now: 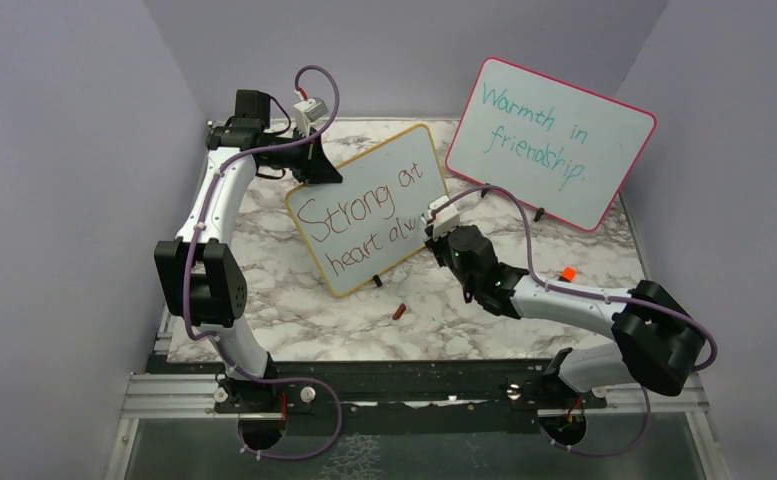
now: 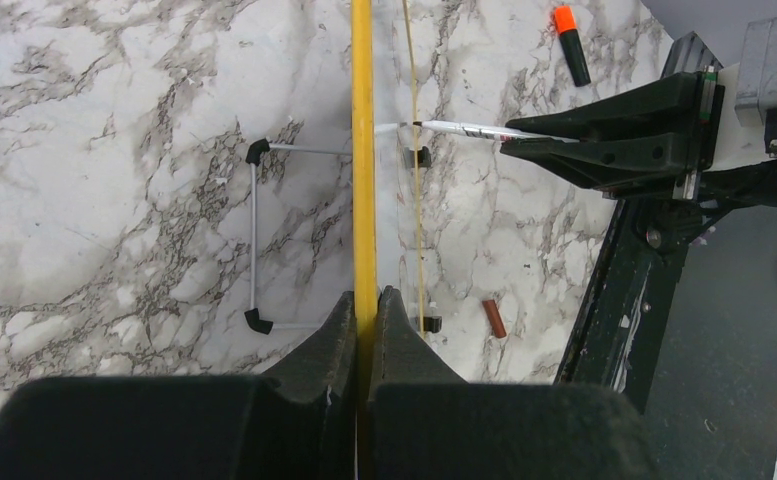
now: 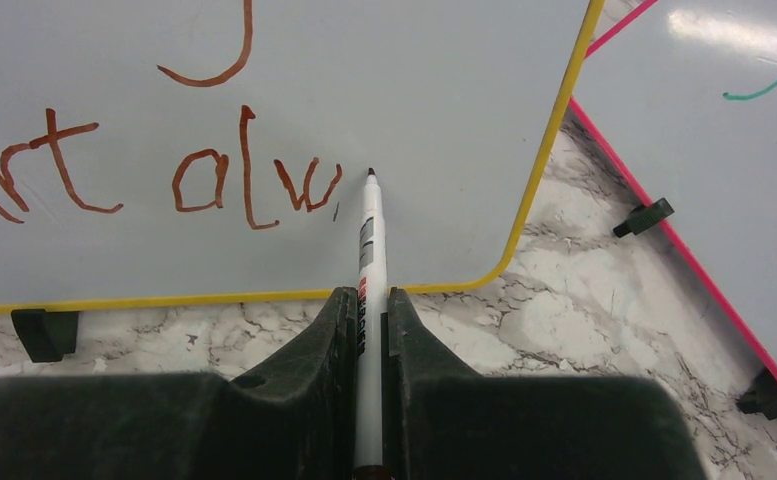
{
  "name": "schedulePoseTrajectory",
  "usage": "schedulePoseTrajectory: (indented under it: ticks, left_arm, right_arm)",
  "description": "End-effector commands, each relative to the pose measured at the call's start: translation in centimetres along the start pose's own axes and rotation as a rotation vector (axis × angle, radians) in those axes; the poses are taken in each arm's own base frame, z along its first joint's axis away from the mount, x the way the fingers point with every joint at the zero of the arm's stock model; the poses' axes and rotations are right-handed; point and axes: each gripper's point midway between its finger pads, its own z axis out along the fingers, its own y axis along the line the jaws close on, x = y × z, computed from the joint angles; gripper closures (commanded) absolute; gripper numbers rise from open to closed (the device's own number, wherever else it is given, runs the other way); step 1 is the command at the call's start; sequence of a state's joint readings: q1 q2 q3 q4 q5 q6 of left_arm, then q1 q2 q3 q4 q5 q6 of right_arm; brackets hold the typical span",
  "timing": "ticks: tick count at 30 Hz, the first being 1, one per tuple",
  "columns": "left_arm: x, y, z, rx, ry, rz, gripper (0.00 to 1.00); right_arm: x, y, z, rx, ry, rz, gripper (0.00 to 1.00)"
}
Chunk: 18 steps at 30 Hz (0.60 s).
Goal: Write a sentence on the whiteboard
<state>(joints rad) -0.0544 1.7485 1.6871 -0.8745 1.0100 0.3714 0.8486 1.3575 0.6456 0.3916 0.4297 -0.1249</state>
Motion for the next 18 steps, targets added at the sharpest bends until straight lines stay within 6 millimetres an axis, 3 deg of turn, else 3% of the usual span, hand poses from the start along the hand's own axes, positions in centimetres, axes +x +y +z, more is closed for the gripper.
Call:
schedulePoseTrajectory:
  ticks: [1,18]
  left_arm:
    - [2.4,1.3,0.5,-0.034,0.081,0.009,1.00]
    - [2.5,1.4,0.6,-0.028,0.081,0.002,1.00]
  right_arm:
    - [-0.3,-0.6,0.5,0.044,-0.015,0.003,0.99]
    - [-1.5,-0.5,0.6,0.029,-0.056,0.009,0.99]
